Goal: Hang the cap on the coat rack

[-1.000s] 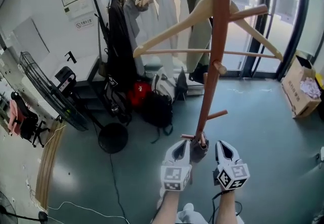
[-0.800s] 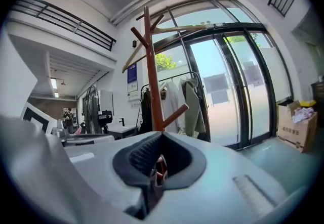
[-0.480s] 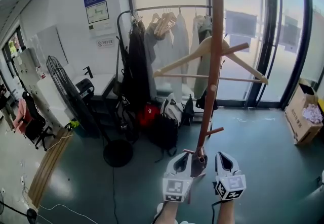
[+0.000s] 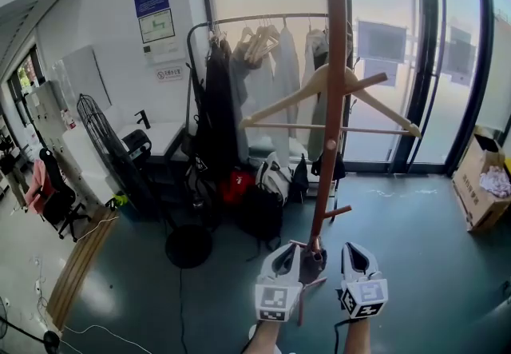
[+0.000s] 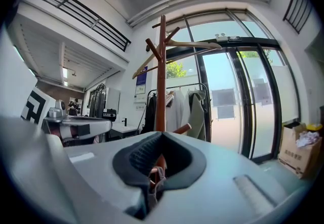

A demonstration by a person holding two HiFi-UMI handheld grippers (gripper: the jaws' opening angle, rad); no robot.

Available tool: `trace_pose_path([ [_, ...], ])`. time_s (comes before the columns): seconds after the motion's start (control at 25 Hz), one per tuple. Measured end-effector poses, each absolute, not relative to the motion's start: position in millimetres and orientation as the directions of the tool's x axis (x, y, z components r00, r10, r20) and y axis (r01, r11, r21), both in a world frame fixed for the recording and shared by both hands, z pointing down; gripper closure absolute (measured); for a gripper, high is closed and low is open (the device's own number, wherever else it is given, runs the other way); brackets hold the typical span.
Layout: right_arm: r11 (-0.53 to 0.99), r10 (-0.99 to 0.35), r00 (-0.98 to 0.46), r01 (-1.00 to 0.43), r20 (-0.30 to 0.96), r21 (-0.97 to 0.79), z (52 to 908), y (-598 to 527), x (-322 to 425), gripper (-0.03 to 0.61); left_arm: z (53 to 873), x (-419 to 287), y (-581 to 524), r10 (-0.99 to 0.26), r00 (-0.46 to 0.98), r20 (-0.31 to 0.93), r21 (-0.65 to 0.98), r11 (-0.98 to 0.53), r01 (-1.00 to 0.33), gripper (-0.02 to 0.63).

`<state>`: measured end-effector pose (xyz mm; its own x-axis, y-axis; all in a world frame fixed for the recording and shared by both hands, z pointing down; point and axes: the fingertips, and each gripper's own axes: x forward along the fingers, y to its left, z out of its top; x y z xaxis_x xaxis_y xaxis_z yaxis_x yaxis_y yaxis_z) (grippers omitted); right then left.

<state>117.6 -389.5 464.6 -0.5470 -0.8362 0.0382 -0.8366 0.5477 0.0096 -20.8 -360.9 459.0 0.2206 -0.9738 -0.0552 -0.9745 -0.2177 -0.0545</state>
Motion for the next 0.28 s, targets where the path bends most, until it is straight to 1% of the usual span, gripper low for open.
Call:
trace_pose_path([
  [0.28, 0.532, -0.846, -0.532, -0.847, 0.043, -0.002, 476, -388, 132, 0.575, 475, -10, -362, -0.974, 0.228, -0.014, -0.050, -0.227, -0.973, 0.604],
])
